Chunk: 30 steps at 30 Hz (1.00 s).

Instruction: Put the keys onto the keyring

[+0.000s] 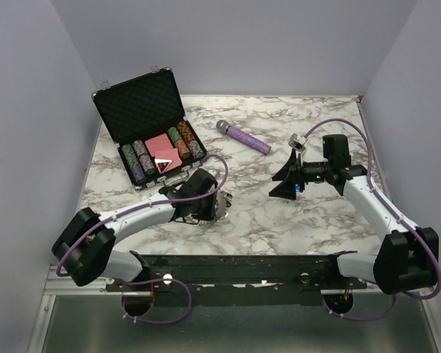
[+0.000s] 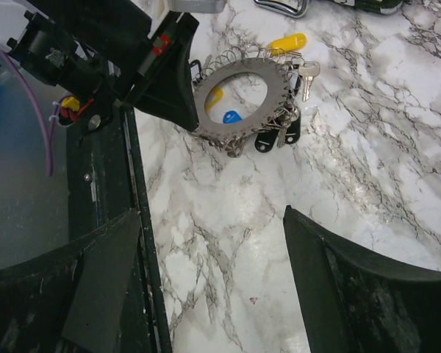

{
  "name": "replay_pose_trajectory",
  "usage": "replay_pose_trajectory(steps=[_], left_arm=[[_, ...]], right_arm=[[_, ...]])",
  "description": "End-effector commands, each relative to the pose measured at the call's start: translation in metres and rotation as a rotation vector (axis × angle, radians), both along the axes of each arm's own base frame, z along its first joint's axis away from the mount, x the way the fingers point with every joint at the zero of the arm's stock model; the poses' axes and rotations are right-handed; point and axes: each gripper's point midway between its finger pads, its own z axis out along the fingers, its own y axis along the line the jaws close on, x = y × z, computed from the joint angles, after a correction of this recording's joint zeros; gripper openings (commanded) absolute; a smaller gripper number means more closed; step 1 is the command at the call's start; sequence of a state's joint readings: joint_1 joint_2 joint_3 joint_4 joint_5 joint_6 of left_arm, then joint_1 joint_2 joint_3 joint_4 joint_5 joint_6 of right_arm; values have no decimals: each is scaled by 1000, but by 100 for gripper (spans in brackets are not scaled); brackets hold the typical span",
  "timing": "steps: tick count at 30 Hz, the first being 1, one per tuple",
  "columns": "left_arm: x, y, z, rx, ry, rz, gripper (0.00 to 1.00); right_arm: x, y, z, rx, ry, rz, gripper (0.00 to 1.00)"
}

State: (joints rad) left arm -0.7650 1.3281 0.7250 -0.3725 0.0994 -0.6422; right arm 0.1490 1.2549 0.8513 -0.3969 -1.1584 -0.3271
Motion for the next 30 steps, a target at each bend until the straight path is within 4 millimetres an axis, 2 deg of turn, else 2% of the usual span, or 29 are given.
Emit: replay_pose_trajectory(steps=[1,5,9,11,17,21,23,26,27,29,30], left_arm=[[4,-31,4,-60,4,-30,0],[0,-34,-5,-38,22,-29,0],[-1,-33,-2,-47,0,-15,4],[-1,-32,2,-50,-19,-11,13],[1,-29,24,-99,-92,-8,26],[4,-24,43,-137,-177,-14,34],[5,-17,52,-160,-239,-6,45],[13,1,75,-182,-383,24,65],[12,7,87,-203,-429,22,71],[12,21,108,-221,-502,33,92],[12,28,120,-228,-540,27,97]], right_arm=[[-1,1,7,16,-14,19,87],[-1,1,6,16,-13,19,87],[-1,0,5,16,-8,18,87],[-1,0,4,14,-8,17,87],[-3,0,0,9,-24,38,87],[-18,0,-11,2,-72,121,86],[-23,2,-17,-9,-101,157,84],[-34,13,-29,-52,-157,241,82],[-41,18,-36,-84,-180,289,82],[-54,29,-45,-135,-254,409,82],[-63,33,-49,-150,-289,484,82]])
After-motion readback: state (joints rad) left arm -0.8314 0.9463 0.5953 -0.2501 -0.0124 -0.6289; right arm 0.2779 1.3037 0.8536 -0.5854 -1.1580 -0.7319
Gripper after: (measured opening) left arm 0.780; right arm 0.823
